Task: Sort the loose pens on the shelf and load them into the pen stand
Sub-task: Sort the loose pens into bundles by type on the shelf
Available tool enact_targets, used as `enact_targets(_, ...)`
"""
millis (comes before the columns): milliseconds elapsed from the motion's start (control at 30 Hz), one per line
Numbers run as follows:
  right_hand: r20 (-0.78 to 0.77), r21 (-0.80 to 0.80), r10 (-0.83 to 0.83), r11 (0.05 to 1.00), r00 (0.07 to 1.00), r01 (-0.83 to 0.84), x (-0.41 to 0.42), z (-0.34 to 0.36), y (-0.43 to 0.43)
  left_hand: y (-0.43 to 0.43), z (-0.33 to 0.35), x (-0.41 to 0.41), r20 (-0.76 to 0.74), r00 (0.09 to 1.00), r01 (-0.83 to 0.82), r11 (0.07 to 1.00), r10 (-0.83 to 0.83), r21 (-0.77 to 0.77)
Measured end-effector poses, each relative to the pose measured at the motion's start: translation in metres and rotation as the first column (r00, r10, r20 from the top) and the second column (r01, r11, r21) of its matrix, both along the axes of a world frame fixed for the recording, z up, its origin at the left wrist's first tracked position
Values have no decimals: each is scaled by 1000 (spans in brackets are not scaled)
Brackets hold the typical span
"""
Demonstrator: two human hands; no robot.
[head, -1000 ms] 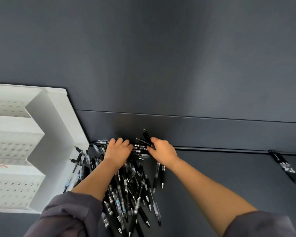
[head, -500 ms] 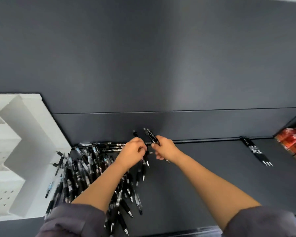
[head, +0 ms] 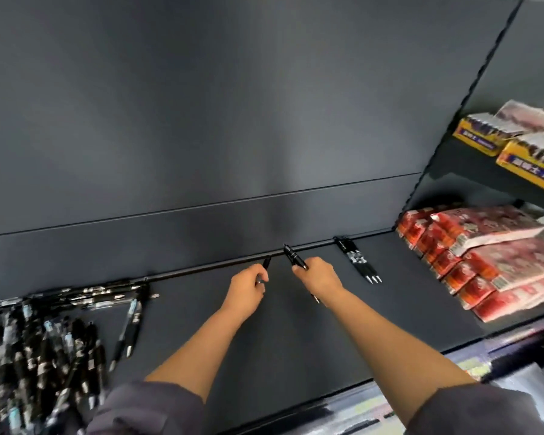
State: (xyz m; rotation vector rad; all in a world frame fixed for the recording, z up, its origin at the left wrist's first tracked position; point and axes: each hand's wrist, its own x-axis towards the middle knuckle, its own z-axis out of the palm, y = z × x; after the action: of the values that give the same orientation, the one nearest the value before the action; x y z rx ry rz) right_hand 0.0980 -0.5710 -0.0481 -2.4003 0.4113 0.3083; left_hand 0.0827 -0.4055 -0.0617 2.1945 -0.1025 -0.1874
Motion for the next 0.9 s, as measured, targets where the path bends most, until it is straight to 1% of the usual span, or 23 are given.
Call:
enact_targets(100,-29,-117,-12,993,999,9,7,-3,-52,-60,-3,10,-59,998,-38,999,37,-19)
enact_targets(200,-34,-279,3,960,999,-13,16,-8,-86,-103,-12,18,-92,994,-57,998,59,29)
enact_targets(300,-36,-349,46,935,998,-55,29,-16,-102,-123,-20,25,-106,991,-73,996,79,58)
enact_targets(467,-20,-346,129,929,991,-128,47,-27,-113,-140,-30,43,-106,992,-57,992,69,111)
enact_targets(533,37,-314,125,943,991,-107,52,-26,-120,-149,-32,52,-109,992,-41,990,57,138)
enact_targets(600,81,-263,64,964,995,-40,56,-25,-132,-160,-33,59,-124,991,-31,989,49,141)
enact_targets(667,65,-227,-8,974,998,23,61,-25,-148,-172,-36,67,-133,990,-23,988,43,150)
enact_targets(733,16,-243,-30,970,999,33,64,-28,-163,-184,-38,73,-131,991,-11,986,34,169)
enact_targets(833,-35,-293,-8,956,999,-3,65,-35,-170,-196,-39,78,-105,994,-1,986,19,165)
enact_targets(900,-37,-335,30,941,999,-41,68,-39,-170,-203,-41,81,-93,996,4,988,11,156)
